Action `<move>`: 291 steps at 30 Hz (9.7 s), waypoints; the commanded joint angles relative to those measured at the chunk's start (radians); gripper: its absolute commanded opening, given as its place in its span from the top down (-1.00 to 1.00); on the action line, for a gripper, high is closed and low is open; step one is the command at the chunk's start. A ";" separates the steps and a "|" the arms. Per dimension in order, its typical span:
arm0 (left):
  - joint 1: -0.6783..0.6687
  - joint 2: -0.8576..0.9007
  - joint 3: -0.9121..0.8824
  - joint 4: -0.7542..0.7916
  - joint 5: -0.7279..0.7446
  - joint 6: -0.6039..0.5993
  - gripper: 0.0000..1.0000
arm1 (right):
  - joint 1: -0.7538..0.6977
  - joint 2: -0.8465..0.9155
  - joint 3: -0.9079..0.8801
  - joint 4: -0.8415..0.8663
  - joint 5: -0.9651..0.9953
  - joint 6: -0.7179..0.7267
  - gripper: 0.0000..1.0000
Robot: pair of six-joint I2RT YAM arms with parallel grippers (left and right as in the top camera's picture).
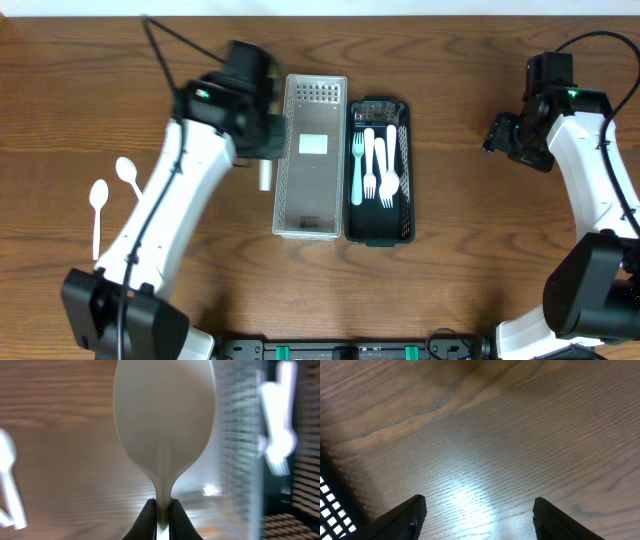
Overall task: Pack container
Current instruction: 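Carry the spoon into the clear tray and open the left gripper, then return the left gripper to the spoons and grasp another white spoon, then place the second spoon into the clear tray and release, then move the left gripper back to the spoons and grasp a third spoon, then place the third spoon into the clear tray and release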
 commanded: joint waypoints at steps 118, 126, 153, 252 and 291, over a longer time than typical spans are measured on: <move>0.683 0.444 -0.204 0.162 -0.037 0.401 0.46 | -0.005 0.009 -0.005 0.006 0.013 -0.034 -0.47; 0.683 0.444 -0.197 0.164 -0.037 0.399 0.86 | -0.005 0.009 -0.005 0.005 0.014 -0.034 -0.47; 0.073 -0.054 0.001 -0.032 0.039 0.004 0.88 | -0.005 0.009 -0.005 0.015 0.014 -0.034 -0.47; 0.823 0.423 -0.208 0.227 0.031 0.135 0.59 | -0.005 0.009 -0.005 -0.014 0.013 -0.042 -0.58; -0.134 0.032 -0.152 0.169 -0.035 -0.017 0.88 | -0.005 0.009 -0.005 0.038 0.013 -0.050 -0.61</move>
